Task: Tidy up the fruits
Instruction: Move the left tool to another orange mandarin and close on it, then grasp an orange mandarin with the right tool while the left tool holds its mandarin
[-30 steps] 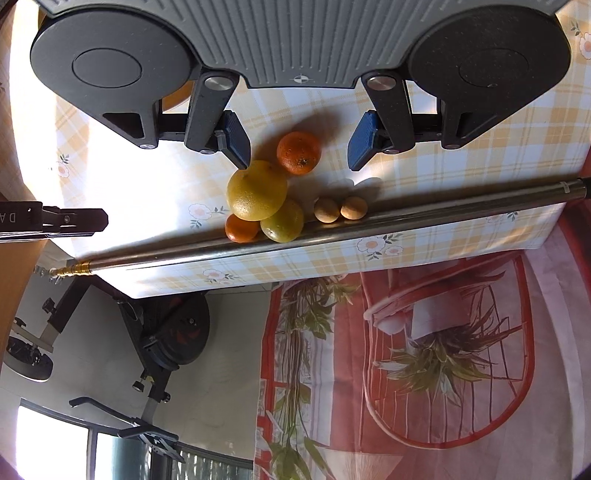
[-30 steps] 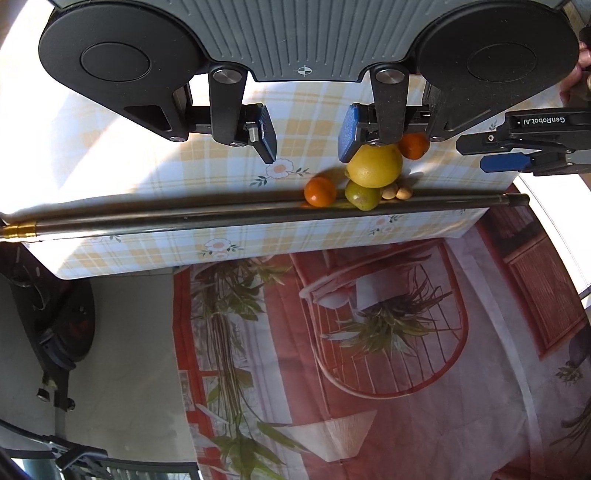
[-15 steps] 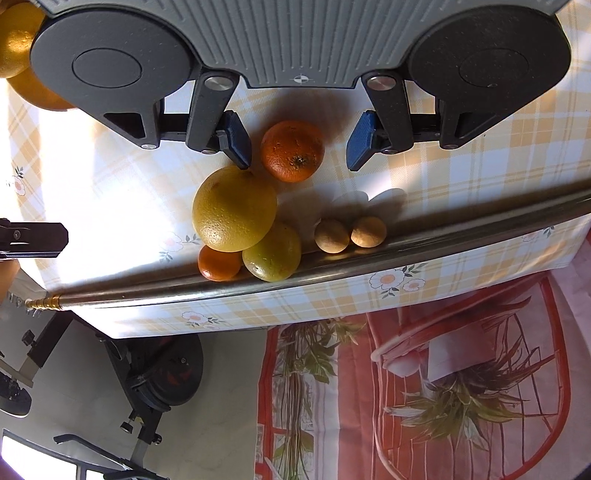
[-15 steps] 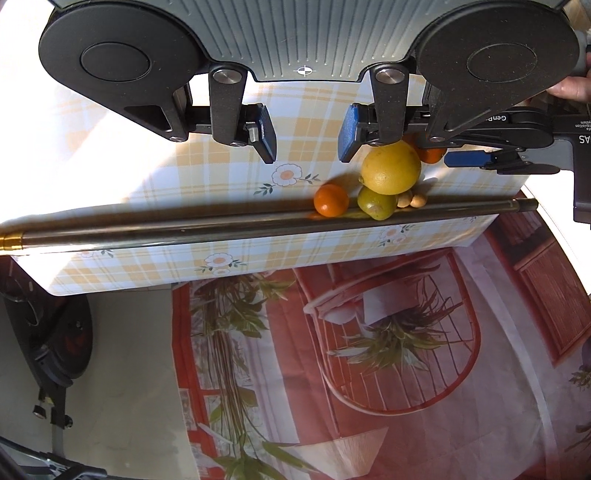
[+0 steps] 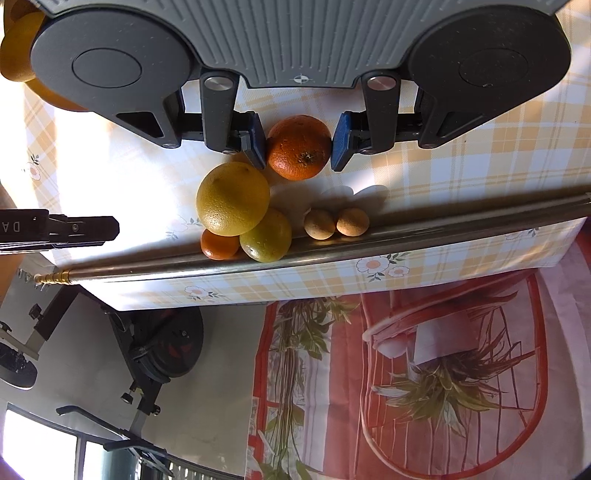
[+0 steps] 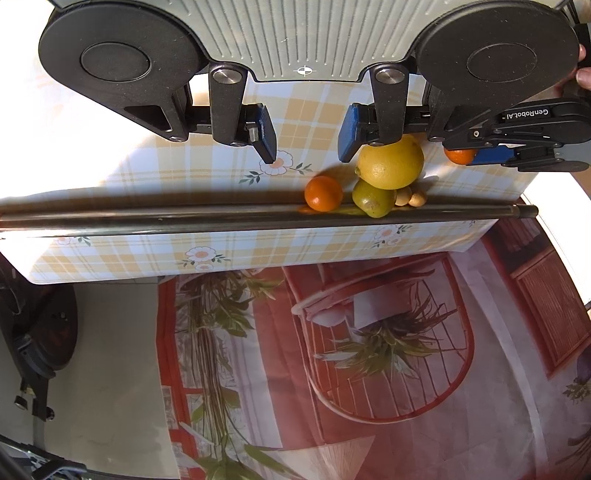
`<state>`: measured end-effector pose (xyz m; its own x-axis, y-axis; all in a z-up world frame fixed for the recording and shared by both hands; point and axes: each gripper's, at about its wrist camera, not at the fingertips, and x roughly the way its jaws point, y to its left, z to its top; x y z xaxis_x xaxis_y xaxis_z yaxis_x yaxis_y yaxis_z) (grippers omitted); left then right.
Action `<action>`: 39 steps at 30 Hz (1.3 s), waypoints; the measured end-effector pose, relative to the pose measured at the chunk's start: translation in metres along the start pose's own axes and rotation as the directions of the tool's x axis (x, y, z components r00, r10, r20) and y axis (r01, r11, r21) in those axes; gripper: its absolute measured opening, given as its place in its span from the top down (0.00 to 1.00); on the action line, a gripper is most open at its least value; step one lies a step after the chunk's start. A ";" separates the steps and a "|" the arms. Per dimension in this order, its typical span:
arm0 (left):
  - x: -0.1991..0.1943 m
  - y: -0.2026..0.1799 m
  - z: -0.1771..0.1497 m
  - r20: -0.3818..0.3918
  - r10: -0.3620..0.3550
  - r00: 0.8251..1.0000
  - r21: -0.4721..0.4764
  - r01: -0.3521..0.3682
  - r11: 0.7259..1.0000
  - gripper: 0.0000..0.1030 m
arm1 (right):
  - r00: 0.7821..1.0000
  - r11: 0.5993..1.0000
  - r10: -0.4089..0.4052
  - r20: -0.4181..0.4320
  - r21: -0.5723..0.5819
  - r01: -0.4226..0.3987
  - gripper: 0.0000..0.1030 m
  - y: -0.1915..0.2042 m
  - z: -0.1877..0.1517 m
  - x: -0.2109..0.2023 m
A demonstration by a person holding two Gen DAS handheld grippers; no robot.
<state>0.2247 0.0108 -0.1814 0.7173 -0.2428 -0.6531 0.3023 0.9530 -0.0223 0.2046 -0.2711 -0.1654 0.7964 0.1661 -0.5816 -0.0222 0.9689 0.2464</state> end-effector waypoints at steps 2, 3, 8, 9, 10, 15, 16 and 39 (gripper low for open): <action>-0.009 0.001 0.000 0.022 0.006 1.000 -0.003 -0.006 1.000 0.62 | 1.000 1.000 0.001 0.011 -0.029 0.000 0.66 0.004 0.003 0.004; -0.013 0.001 0.000 0.033 0.011 0.999 -0.003 -0.011 1.000 0.62 | 1.000 0.999 0.003 0.015 -0.044 -0.002 0.66 0.007 0.004 0.007; -0.032 0.003 -0.003 0.080 0.021 0.997 -0.026 -0.019 0.999 0.62 | 0.999 0.995 0.032 0.004 -0.099 -0.031 0.66 0.022 0.010 0.021; -0.035 0.004 -0.003 0.087 0.023 0.996 -0.033 -0.020 0.999 0.62 | 1.000 0.994 0.028 0.010 -0.106 -0.027 0.66 0.024 0.011 0.023; -0.037 0.004 -0.003 0.093 0.023 0.995 -0.038 -0.020 0.999 0.62 | 1.000 0.993 0.018 0.020 -0.116 -0.015 0.66 0.026 0.012 0.026; -0.041 0.004 -0.004 0.107 0.036 0.994 -0.066 -0.030 0.997 0.62 | 0.999 0.988 -0.022 0.043 -0.155 0.028 0.66 0.031 0.018 0.043; -0.041 0.005 -0.005 0.106 0.038 0.994 -0.078 -0.030 0.997 0.62 | 0.998 0.987 -0.027 0.048 -0.159 0.034 0.66 0.031 0.018 0.048; -0.040 0.026 -0.016 0.091 0.062 0.994 -0.131 -0.050 0.990 0.62 | 0.998 0.999 -0.012 -0.056 -0.048 0.009 0.65 0.024 0.023 0.117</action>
<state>0.1941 0.0480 -0.1678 0.7886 -0.1986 -0.5820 0.1813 0.9794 -0.0885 0.3111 -0.2324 -0.2092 0.7613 0.1644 -0.6272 -0.0434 0.9781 0.2038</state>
